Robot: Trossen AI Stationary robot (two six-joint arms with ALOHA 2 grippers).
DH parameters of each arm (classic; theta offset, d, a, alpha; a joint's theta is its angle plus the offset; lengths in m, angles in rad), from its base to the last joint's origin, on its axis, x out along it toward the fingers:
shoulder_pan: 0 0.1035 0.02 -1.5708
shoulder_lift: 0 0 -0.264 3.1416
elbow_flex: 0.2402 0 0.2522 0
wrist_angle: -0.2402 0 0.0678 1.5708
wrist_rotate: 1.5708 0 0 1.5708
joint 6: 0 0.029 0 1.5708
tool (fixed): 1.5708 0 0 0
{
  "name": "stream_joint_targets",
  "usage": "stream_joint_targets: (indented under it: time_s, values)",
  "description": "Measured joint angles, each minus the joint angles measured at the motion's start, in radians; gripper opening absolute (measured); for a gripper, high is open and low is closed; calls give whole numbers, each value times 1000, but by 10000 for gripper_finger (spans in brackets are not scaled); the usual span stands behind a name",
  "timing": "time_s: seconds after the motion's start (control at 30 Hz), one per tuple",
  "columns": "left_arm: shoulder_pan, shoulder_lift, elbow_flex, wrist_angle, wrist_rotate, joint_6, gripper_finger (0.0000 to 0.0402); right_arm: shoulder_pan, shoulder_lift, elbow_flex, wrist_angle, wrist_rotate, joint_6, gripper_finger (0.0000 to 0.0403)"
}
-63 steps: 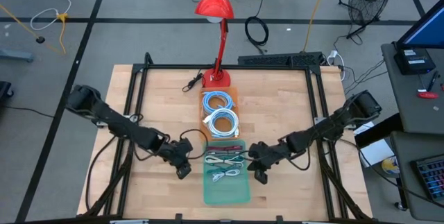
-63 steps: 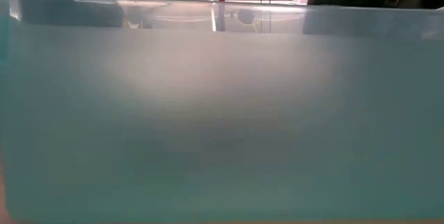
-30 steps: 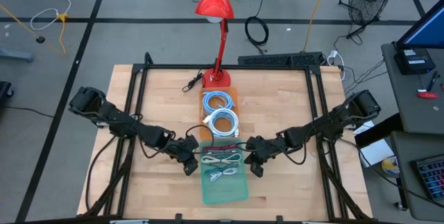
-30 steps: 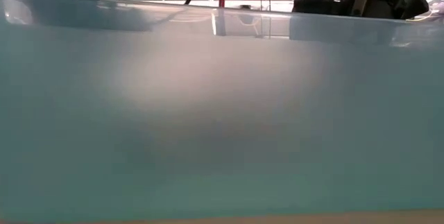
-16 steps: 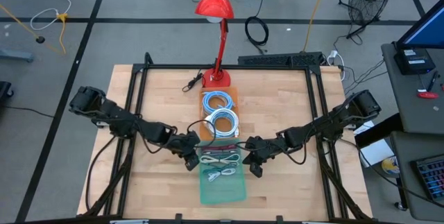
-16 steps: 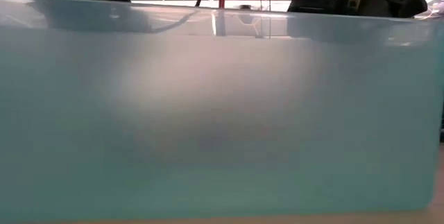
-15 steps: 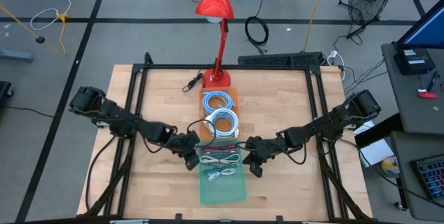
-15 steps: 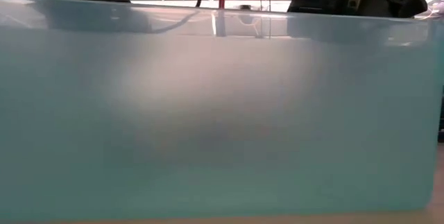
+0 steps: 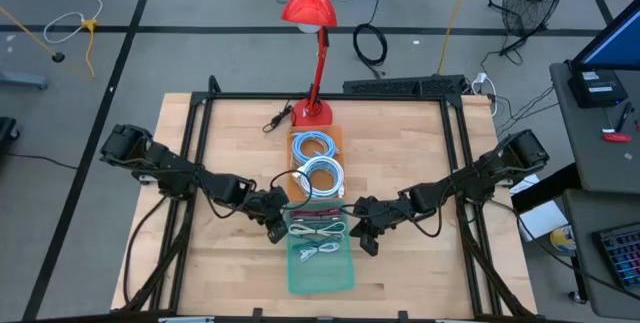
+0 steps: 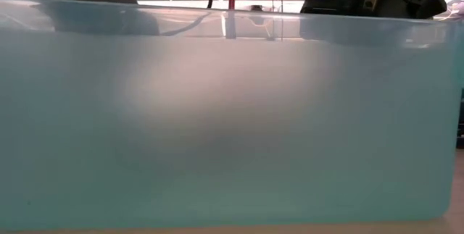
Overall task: Sort cables
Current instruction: Adjust the blue bin, then return to Home Position
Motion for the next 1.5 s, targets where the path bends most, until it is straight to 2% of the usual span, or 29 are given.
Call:
stream_joint_targets:
  time_s: [1.1, 1.5]
  values:
    - [25, -1, 0, -12, -20, 6, 0, -37, 0, 0, -10, 54, -18, 0]
    - [26, -1, 0, -57, -41, 17, 0, -37, 0, 0, -76, 58, 6, 0]
